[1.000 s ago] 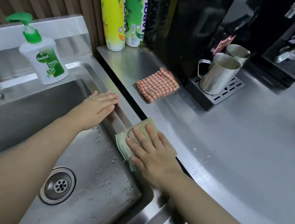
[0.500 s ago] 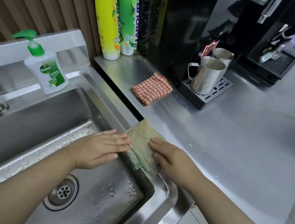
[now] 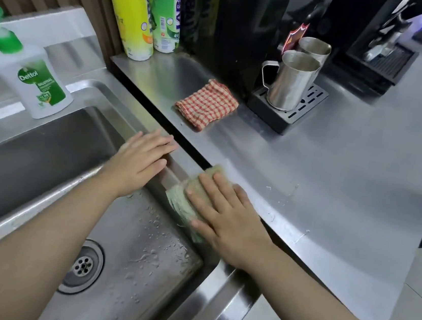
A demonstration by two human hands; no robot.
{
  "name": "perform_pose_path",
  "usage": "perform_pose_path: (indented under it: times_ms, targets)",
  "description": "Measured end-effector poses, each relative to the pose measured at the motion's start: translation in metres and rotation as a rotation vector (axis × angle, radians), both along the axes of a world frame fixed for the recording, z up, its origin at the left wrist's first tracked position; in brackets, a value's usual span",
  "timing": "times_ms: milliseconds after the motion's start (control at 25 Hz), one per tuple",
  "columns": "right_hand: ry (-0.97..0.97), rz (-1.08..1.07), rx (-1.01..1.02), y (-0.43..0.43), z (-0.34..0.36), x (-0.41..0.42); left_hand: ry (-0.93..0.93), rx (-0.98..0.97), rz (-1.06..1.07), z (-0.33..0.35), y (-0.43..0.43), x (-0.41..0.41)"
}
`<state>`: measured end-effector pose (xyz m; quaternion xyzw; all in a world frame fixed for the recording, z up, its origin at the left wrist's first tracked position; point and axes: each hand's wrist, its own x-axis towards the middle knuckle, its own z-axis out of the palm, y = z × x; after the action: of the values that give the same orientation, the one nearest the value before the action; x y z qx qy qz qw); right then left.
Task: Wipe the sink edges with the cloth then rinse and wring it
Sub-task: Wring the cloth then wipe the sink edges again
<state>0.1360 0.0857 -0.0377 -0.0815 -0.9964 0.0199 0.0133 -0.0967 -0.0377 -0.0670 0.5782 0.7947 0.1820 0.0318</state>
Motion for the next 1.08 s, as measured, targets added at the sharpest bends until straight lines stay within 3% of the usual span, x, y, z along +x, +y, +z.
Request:
perform_pose_path:
  times_ms: [160, 320, 400, 640, 840, 1080]
  targets:
    - [-0.010, -0.012, 0.039, 0.000, -0.009, 0.069, 0.044, 0.023, -0.081, -0.011, -0.010, 0.020]
    - [-0.068, -0.074, 0.031, -0.001, -0.007, -0.004, 0.003, 0.034, -0.061, -0.010, -0.010, 0.021]
    - [-0.082, -0.066, 0.035, 0.002, -0.005, -0.001, 0.020, 0.017, -0.047, -0.004, -0.006, 0.024]
    - [-0.060, -0.051, -0.070, -0.003, -0.004, 0.139, 0.010, -0.023, -0.034, 0.004, 0.005, 0.080]
    - [0.010, -0.059, 0.008, -0.004, -0.009, 0.082, -0.102, 0.049, -0.142, -0.002, 0.010, 0.115]
    - [0.048, 0.046, -0.023, 0.005, -0.010, 0.135, -0.128, -0.006, -0.070, 0.003, 0.013, 0.124]
